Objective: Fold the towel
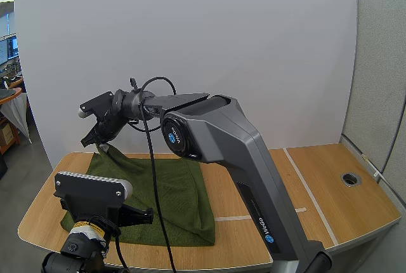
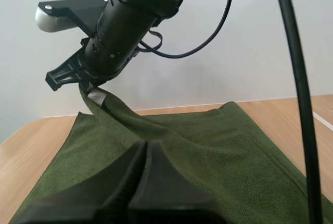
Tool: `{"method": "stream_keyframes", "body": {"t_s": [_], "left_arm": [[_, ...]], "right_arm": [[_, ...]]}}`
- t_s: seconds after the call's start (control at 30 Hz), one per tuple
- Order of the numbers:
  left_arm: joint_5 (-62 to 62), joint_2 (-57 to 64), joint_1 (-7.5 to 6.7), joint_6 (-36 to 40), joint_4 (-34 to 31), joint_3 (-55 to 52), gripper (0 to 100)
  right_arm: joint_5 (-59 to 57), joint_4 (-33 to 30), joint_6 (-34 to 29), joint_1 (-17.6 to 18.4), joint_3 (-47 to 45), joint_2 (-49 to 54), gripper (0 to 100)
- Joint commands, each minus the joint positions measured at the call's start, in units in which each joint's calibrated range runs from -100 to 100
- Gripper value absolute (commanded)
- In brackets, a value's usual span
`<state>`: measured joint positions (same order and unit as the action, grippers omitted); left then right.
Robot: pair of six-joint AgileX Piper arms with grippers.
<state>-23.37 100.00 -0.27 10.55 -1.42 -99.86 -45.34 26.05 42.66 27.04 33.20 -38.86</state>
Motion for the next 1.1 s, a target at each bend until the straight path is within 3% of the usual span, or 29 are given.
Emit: {"method": "stream_keyframes", "body": {"t_s": [0.0,1.07], "left_arm": [[0.7,0.0,0.14,0.0,0.5,-0.1,0],[0.7,0.0,0.14,0.0,0.5,-0.1,0]], "right_arm": [[1.9,-0.2,-0.2,0.3,0.5,-1.9,0],[19.9,-2.5,0.5,1.2,0.5,-5.7,0]]}}
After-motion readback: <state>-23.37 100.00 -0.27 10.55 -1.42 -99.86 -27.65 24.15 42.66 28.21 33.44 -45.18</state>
